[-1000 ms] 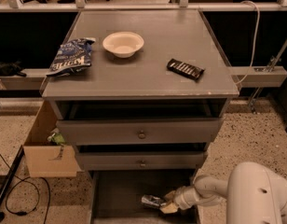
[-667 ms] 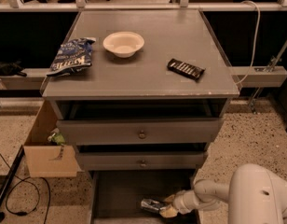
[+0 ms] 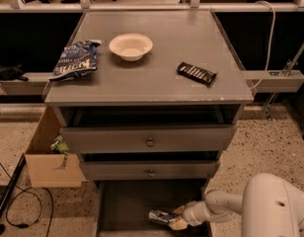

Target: Place redbull can into bottom drawer

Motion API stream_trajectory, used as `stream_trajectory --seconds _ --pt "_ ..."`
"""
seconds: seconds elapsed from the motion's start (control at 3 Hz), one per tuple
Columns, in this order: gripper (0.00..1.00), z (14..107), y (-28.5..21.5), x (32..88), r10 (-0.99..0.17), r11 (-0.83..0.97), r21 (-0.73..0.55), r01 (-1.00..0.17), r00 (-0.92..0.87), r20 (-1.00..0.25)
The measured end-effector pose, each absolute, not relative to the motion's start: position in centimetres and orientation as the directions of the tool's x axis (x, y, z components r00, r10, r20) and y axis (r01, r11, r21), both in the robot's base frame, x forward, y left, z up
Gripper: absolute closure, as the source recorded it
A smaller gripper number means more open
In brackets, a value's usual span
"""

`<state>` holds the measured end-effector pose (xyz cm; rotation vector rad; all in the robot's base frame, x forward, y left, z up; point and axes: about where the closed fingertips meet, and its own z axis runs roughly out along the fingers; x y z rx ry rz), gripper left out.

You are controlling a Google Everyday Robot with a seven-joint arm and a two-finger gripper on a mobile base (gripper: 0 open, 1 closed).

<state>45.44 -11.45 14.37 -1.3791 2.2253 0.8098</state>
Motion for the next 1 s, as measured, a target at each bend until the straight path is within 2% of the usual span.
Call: stream_trajectory --seconds 0.33,0.67,1.0 --pt "0.36 14.4 -11.4 45.5 -0.669 0.346 0.264 -0.9 -0.434 -0.603" --pt "0.13 14.7 -11.5 48.5 -0.67 0.352 0.262 -0.899 -0.437 -0.6" --pt "0.0 14.9 -11.5 49.3 -0.67 0.354 0.255 -0.9 -0.434 -0.602"
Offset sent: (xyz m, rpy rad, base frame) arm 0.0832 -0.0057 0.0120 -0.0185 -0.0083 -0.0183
